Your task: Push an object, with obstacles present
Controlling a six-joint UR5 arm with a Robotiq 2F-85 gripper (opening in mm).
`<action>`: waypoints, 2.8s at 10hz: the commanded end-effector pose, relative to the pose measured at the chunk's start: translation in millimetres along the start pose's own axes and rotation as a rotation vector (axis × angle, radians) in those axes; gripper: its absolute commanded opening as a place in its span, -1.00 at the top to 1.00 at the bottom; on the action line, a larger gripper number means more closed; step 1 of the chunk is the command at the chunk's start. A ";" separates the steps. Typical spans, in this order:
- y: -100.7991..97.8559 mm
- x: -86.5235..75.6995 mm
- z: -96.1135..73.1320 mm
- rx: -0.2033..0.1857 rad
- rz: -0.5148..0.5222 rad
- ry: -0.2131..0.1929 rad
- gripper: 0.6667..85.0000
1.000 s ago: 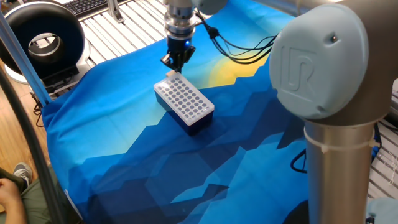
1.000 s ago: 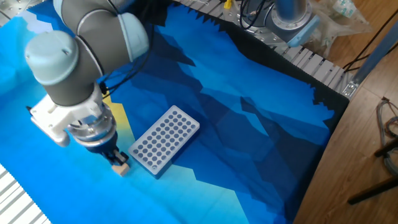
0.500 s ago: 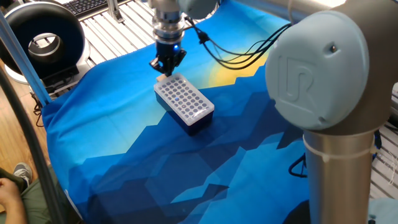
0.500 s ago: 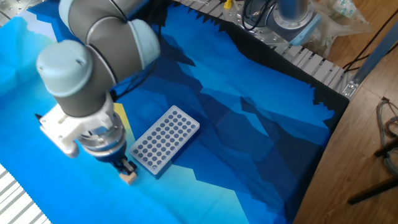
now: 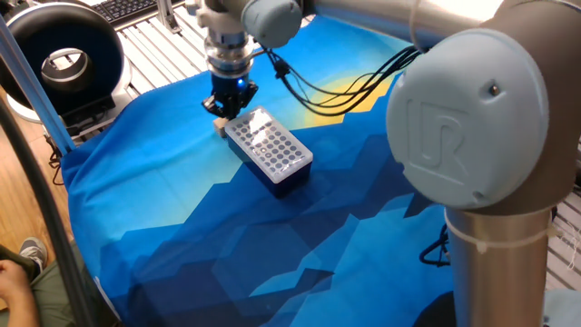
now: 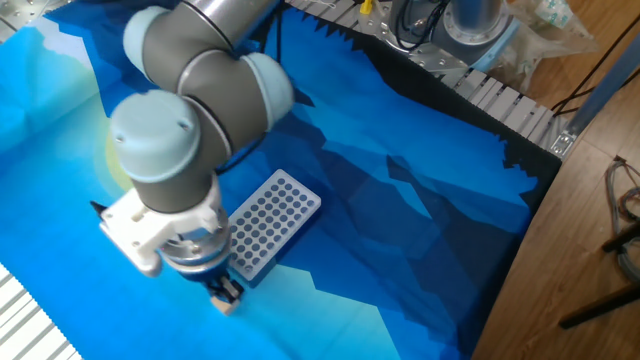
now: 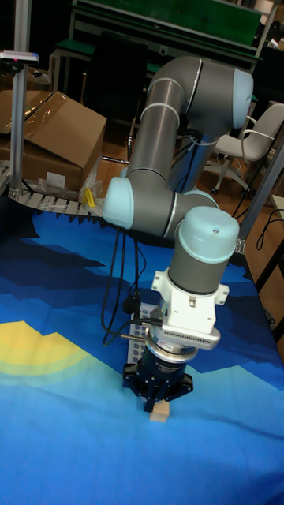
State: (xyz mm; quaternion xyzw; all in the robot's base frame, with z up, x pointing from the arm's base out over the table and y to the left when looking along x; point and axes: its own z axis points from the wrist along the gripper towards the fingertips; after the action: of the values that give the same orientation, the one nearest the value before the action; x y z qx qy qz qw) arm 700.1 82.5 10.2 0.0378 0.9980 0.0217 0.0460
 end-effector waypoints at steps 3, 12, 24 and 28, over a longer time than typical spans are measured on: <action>30.8 8.6 4.8 -0.031 0.044 -0.027 0.99; 34.3 12.3 7.7 -0.017 0.054 -0.048 0.99; 43.3 33.0 3.1 0.034 -0.146 0.047 0.99; 46.6 22.8 8.5 0.043 -0.154 0.020 0.99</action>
State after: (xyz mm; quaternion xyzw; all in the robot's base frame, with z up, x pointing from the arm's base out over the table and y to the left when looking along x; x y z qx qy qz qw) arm 675.2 123.4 2.2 -0.0434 0.9986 -0.0094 0.0300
